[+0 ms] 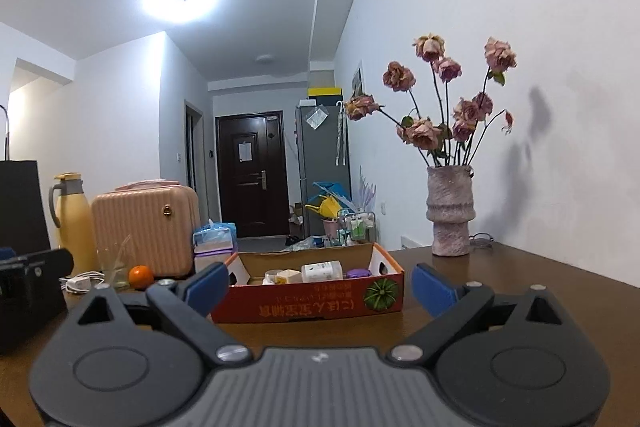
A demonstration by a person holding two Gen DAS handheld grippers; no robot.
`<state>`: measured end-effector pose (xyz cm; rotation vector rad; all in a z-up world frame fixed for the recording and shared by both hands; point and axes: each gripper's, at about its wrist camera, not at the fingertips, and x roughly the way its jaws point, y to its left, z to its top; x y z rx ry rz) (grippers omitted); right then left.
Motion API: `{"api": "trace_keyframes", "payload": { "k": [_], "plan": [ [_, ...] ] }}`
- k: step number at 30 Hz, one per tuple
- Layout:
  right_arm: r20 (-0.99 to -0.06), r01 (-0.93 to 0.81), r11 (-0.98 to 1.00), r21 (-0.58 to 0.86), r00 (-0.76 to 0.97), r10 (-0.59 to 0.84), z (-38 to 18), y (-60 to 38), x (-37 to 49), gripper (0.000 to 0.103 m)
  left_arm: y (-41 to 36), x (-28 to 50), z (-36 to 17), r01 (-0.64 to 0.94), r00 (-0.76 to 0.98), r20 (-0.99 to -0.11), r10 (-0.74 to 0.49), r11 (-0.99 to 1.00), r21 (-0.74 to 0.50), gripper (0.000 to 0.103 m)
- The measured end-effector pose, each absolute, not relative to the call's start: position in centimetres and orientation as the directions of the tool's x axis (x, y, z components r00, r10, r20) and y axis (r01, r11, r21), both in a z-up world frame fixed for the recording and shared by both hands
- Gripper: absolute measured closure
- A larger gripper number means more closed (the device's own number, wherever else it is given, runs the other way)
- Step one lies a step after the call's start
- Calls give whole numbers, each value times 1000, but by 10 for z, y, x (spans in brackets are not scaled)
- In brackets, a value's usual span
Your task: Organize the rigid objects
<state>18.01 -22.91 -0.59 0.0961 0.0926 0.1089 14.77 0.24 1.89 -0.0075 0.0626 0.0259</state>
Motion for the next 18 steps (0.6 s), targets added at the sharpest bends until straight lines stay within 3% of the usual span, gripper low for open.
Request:
{"api": "trace_keyframes", "payload": {
  "k": [8,18],
  "plan": [
    [-72,-126,991,51,989,129,-11,-231,127,2,-13,99,13,-2,999,-49,2,1000,8,0],
    [-161,-113,994,13,980,113,-21,-228,81,2,-25,60,1,62,996,-62,-60,997,36,0]
  ]
}}
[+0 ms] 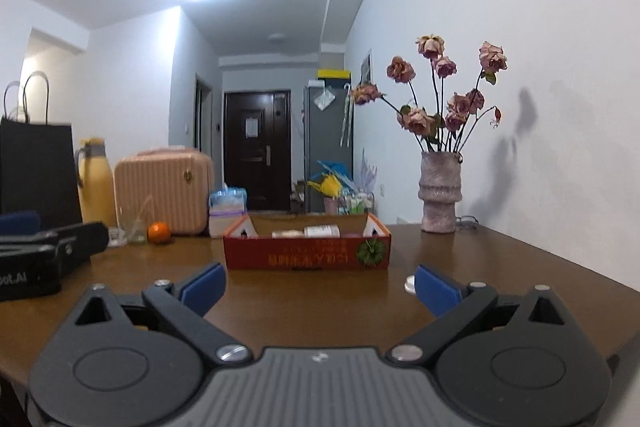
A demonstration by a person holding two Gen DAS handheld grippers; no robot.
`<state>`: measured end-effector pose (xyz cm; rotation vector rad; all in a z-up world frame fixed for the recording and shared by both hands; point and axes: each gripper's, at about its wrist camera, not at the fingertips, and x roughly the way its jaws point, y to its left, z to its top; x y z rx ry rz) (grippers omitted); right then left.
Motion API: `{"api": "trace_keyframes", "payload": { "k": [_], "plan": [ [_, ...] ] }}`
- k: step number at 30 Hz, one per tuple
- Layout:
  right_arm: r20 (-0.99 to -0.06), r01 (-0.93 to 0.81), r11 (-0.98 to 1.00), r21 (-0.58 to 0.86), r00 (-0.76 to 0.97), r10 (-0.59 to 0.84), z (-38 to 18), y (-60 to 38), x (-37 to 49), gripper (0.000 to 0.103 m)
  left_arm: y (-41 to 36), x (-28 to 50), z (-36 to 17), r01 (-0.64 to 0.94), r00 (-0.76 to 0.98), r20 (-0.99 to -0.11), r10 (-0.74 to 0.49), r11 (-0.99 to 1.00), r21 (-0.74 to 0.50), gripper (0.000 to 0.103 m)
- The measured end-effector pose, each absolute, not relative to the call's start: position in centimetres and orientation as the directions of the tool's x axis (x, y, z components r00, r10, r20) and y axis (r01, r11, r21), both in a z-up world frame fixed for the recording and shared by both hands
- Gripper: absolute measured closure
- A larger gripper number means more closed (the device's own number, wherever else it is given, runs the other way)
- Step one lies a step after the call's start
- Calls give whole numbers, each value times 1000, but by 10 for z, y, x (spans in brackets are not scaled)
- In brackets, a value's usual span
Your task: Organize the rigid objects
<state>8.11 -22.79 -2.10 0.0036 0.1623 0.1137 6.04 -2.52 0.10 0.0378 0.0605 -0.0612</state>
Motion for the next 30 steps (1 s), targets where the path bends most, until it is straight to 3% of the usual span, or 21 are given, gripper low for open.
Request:
{"api": "trace_keyframes", "payload": {
  "k": [7,30],
  "plan": [
    [-153,-136,991,11,979,137,-12,-219,75,2,-15,61,5,39,995,-96,-40,999,-15,0],
    [-129,-128,992,16,983,129,-6,-213,71,2,-13,56,6,19,997,-80,-18,1000,12,0]
  ]
}}
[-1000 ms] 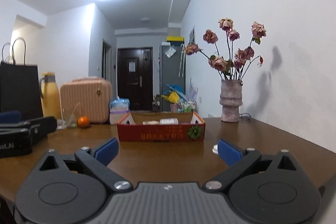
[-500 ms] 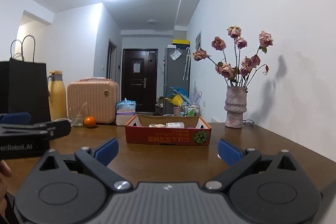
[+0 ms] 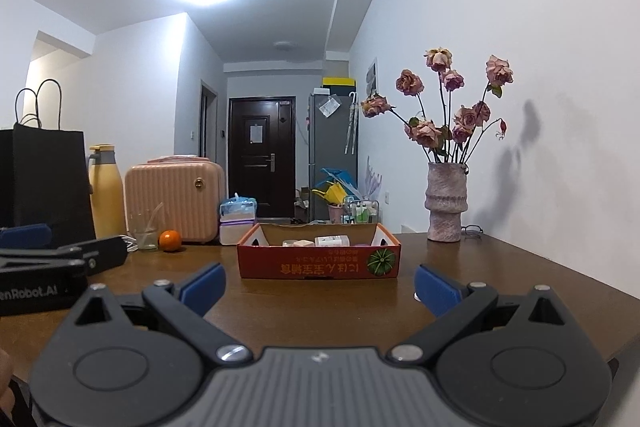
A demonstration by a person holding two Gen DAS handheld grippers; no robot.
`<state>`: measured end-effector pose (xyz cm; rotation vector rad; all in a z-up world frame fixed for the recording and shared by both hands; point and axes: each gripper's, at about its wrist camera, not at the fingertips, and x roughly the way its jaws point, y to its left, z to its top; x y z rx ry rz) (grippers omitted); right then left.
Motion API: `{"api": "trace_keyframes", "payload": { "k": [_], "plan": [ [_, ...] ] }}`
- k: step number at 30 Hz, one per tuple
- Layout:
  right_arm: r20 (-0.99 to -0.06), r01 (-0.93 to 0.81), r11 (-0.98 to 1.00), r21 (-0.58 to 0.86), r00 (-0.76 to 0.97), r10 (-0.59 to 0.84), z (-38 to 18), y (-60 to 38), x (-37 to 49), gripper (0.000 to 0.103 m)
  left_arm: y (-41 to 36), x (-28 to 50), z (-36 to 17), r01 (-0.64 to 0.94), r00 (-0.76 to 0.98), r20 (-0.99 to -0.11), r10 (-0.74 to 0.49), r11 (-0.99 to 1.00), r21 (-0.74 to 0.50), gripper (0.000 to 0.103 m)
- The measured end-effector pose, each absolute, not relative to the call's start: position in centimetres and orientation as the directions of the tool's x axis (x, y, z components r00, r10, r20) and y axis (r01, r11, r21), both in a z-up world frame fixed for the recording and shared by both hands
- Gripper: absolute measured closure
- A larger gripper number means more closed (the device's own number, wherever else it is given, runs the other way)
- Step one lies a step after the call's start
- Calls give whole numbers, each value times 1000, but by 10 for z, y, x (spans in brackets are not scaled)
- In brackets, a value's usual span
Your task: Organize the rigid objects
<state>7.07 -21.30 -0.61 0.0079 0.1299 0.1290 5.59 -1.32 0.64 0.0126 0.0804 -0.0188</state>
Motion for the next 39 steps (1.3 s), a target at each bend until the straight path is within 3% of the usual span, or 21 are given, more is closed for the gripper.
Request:
{"api": "trace_keyframes", "payload": {
  "k": [39],
  "plan": [
    [-143,-134,991,21,980,135,-8,-214,72,2,-13,54,8,23,996,-87,-22,1000,11,0]
  ]
}}
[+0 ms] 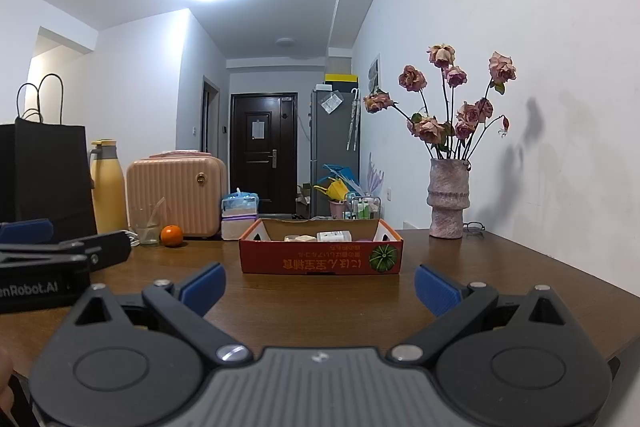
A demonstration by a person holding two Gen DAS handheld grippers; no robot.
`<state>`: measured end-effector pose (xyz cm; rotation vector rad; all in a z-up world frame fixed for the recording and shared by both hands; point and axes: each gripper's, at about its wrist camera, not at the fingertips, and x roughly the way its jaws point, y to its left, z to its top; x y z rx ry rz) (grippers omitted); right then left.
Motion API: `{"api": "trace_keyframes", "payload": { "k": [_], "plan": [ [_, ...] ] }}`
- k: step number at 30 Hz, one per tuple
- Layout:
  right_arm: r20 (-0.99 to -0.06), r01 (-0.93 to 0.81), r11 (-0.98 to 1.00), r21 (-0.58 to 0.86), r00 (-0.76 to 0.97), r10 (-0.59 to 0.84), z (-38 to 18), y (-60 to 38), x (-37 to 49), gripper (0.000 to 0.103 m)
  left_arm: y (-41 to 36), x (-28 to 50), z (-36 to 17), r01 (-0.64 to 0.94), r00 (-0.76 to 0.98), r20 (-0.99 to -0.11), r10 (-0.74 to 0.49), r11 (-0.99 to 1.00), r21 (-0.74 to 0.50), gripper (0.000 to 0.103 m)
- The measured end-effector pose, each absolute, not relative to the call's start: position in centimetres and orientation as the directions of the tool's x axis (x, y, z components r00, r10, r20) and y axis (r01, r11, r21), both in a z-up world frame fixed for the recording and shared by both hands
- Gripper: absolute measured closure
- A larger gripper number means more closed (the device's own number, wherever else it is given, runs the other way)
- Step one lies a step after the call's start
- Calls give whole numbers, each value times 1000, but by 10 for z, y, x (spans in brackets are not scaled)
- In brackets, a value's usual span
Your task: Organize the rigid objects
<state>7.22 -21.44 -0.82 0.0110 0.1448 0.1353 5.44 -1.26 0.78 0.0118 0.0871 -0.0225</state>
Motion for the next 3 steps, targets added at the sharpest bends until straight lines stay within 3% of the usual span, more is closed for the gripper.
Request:
{"api": "trace_keyframes", "payload": {
  "k": [3],
  "plan": [
    [-146,-130,991,18,981,131,-9,-215,73,2,-13,54,6,58,994,-90,-57,998,13,0]
  ]
}}
